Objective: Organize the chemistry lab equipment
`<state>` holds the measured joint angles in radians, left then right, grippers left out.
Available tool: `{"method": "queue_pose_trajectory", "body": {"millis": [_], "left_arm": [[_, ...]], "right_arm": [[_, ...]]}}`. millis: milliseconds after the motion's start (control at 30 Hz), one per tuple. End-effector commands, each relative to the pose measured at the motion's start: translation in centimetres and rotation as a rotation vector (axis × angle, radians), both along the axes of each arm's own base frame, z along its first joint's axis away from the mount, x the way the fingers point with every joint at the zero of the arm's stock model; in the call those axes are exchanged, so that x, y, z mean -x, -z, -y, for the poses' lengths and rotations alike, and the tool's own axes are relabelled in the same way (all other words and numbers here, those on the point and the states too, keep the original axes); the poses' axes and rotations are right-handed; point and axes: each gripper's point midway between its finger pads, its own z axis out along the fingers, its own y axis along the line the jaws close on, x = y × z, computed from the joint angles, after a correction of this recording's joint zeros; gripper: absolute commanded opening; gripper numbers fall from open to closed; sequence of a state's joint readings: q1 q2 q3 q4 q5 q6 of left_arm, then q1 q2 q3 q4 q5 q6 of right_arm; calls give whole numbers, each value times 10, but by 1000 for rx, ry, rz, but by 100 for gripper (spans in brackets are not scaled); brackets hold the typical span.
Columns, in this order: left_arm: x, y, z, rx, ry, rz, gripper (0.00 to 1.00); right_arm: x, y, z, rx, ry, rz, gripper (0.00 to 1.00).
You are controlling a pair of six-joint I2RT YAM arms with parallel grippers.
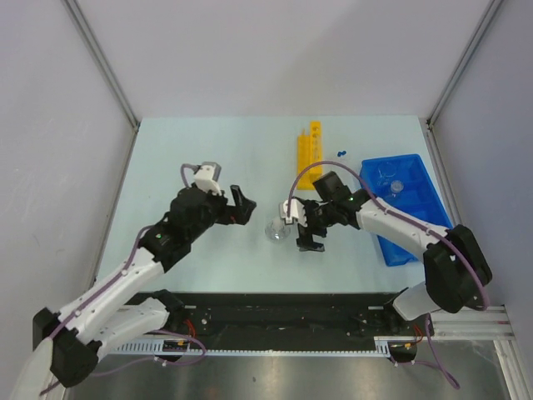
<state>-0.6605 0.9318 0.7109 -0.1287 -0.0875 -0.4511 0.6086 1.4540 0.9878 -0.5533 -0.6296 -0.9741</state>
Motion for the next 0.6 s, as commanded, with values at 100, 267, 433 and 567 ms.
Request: {"method": "queue_pose_trajectory", "body": {"millis": [100, 267, 433, 567], "left_arm": [[9, -48, -74, -115, -107, 76, 100], [15, -45, -108, -278, -182, 103, 100], [22, -18, -120, -318, -211, 87, 100], [21, -23, -118, -299, -206, 112, 100]], "right_arm": [[-36, 8, -43, 22, 118, 108, 100], [-40, 16, -54, 16, 155, 67, 100], [-48, 26, -66, 30, 196, 67, 100], [-50, 30, -74, 31, 229, 33, 99]]}}
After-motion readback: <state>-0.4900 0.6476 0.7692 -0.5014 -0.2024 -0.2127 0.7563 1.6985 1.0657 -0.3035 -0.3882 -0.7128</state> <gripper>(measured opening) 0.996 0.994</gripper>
